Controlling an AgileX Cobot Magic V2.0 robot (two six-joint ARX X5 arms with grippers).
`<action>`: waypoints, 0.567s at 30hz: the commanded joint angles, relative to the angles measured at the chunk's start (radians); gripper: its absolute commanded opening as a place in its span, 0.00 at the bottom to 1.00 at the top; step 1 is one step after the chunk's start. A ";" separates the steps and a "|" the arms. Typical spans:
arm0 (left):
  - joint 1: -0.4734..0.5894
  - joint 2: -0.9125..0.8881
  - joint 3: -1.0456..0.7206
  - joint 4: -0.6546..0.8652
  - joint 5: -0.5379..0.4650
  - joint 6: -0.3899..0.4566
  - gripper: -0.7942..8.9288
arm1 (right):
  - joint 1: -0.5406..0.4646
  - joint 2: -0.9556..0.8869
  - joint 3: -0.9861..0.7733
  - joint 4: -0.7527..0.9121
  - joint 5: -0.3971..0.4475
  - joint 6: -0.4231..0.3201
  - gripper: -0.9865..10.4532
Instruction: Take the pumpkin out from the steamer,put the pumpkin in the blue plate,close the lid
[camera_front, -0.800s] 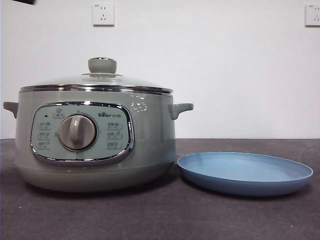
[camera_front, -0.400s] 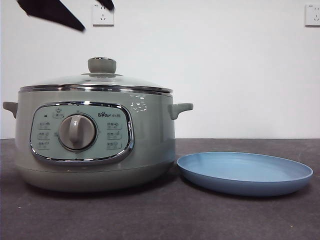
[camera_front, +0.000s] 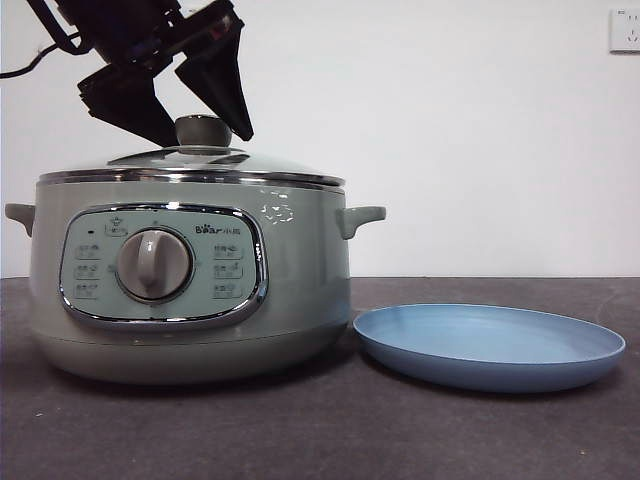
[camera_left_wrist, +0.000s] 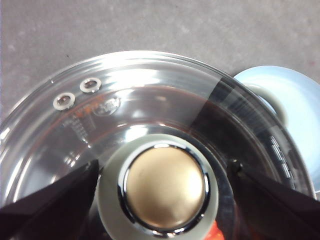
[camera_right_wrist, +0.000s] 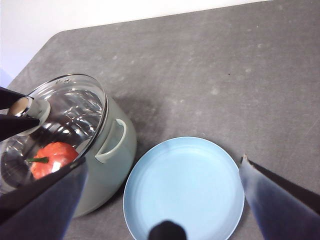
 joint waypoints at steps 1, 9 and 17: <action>-0.004 0.002 0.000 0.005 -0.002 0.012 0.52 | 0.003 0.000 0.005 -0.001 0.000 0.005 0.53; -0.004 0.002 0.000 0.003 -0.002 0.042 0.06 | 0.003 0.000 0.005 -0.014 0.000 0.005 0.53; -0.003 -0.015 0.014 0.015 -0.002 0.041 0.07 | 0.002 0.003 0.005 -0.018 0.002 0.008 0.53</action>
